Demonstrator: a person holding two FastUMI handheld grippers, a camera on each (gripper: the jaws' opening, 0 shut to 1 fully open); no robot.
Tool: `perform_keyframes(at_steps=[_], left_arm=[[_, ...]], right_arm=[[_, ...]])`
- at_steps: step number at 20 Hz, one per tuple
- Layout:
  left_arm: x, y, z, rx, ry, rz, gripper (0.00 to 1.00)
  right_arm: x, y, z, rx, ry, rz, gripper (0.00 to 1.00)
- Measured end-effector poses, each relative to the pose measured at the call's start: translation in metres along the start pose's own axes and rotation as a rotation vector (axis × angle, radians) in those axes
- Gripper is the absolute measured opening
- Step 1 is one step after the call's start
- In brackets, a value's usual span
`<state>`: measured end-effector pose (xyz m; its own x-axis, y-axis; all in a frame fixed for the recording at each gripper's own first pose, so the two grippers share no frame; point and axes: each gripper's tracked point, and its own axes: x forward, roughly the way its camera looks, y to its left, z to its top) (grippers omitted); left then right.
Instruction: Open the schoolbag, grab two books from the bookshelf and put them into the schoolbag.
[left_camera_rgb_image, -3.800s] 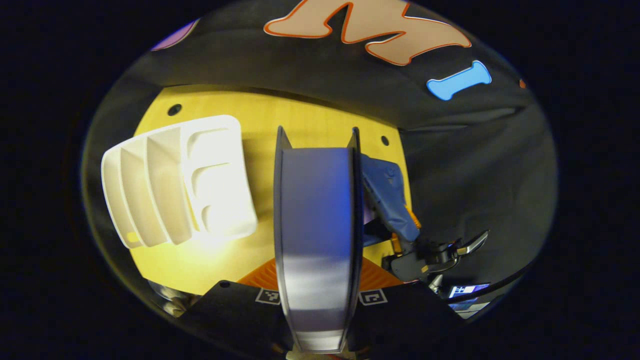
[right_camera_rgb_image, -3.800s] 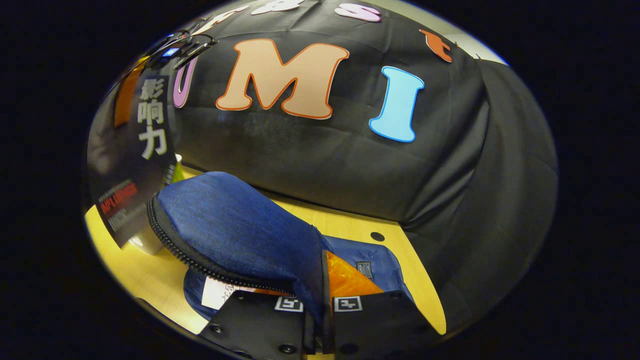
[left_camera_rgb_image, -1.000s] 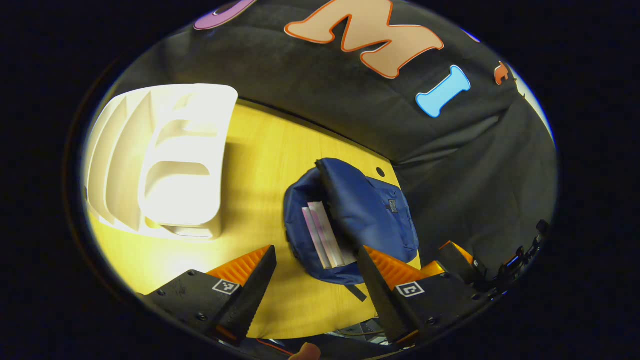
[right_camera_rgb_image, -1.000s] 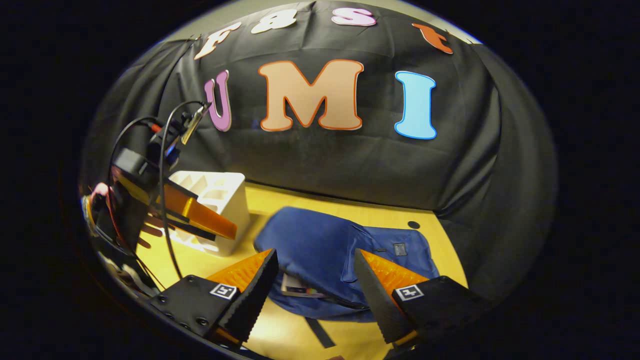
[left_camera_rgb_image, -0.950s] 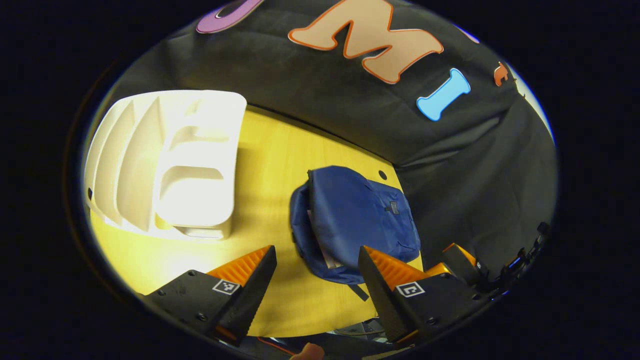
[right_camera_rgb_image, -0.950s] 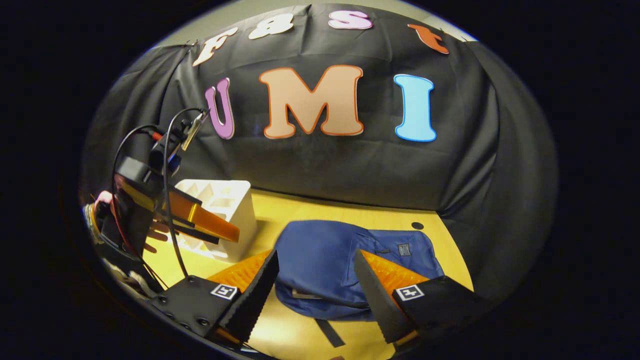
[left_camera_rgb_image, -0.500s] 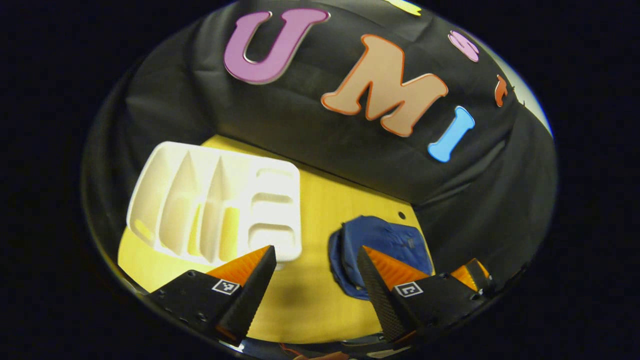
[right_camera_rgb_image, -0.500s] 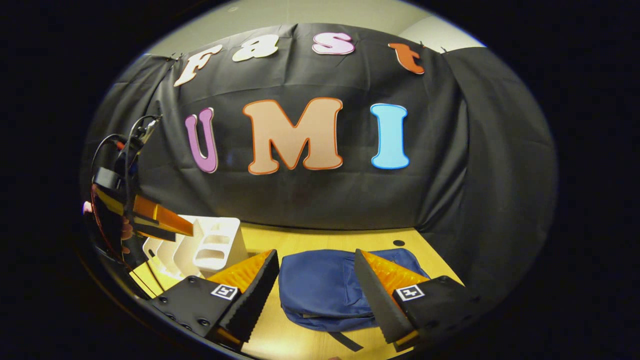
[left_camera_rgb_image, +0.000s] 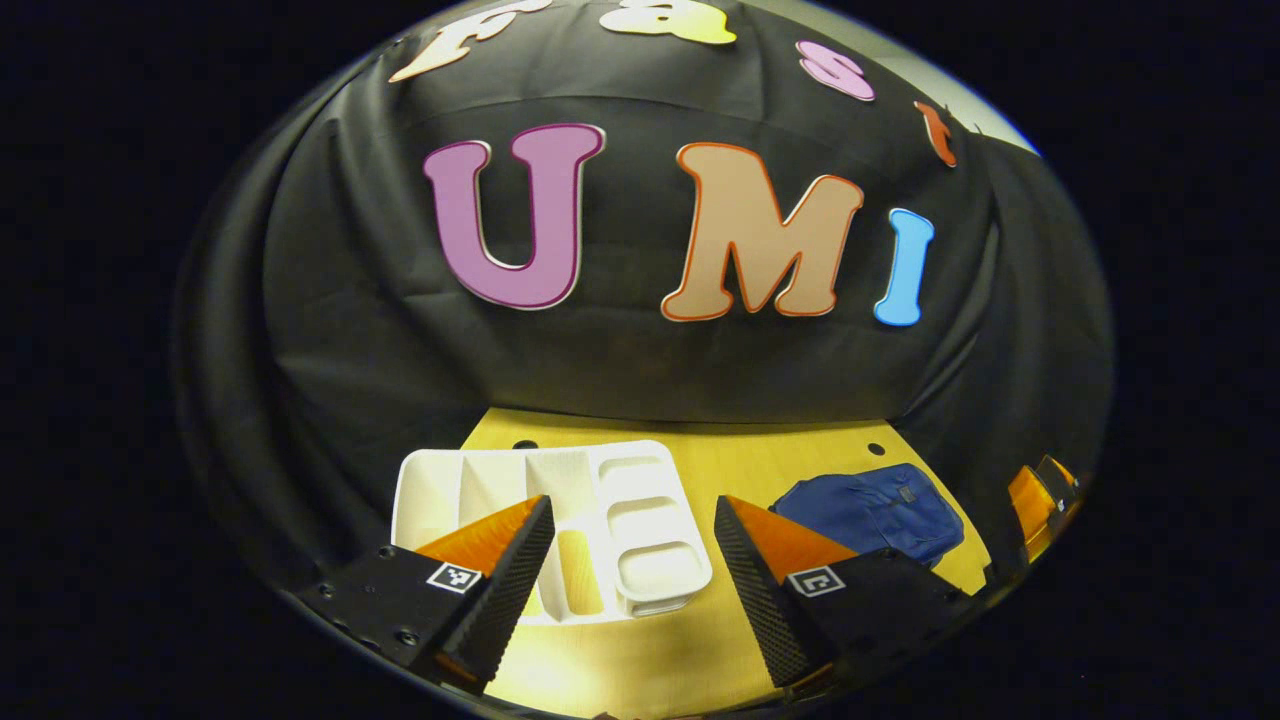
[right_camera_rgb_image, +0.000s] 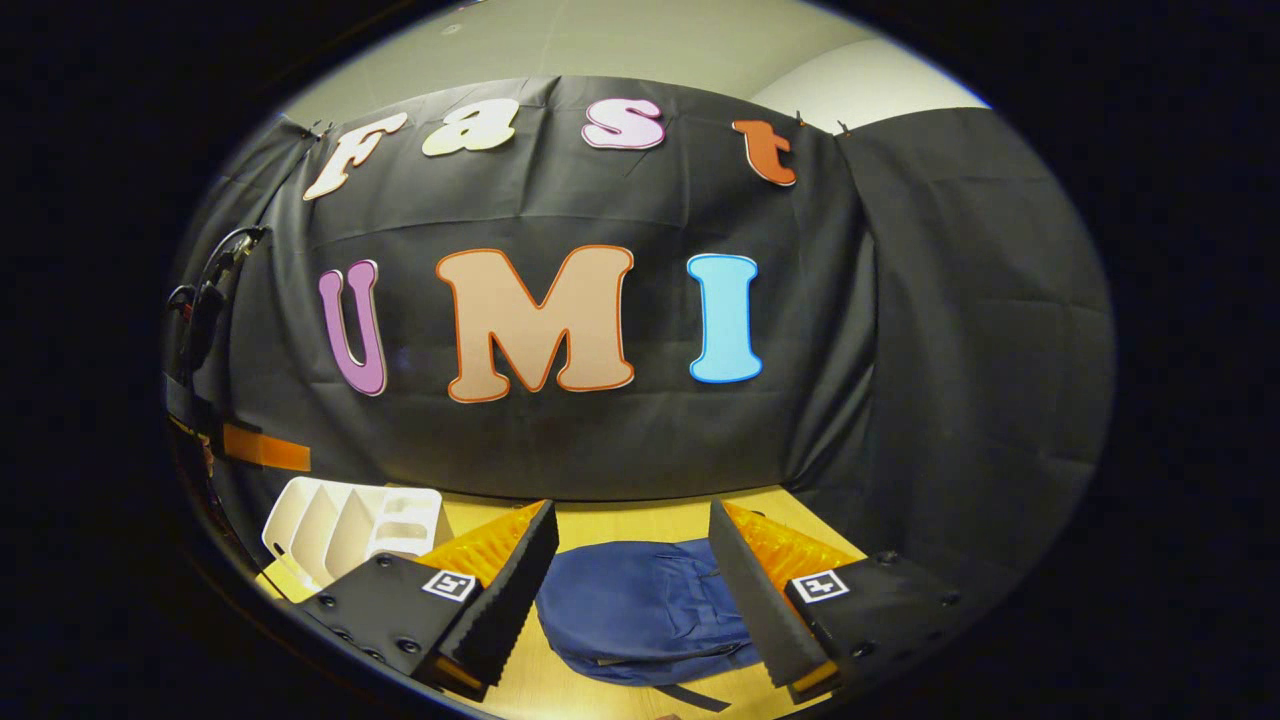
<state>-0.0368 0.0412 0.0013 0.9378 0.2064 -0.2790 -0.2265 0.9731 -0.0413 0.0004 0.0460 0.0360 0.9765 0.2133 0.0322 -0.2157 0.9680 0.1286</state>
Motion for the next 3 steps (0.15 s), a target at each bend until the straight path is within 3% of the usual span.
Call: perform_keyframes(at_steps=[3], left_arm=[[0.0009, -0.0124, 0.0013, 0.042, 0.003, -0.052, 0.95]], right_arm=[[-0.0050, 0.0045, -0.0032, -0.004, 0.006, -0.022, 0.98]])
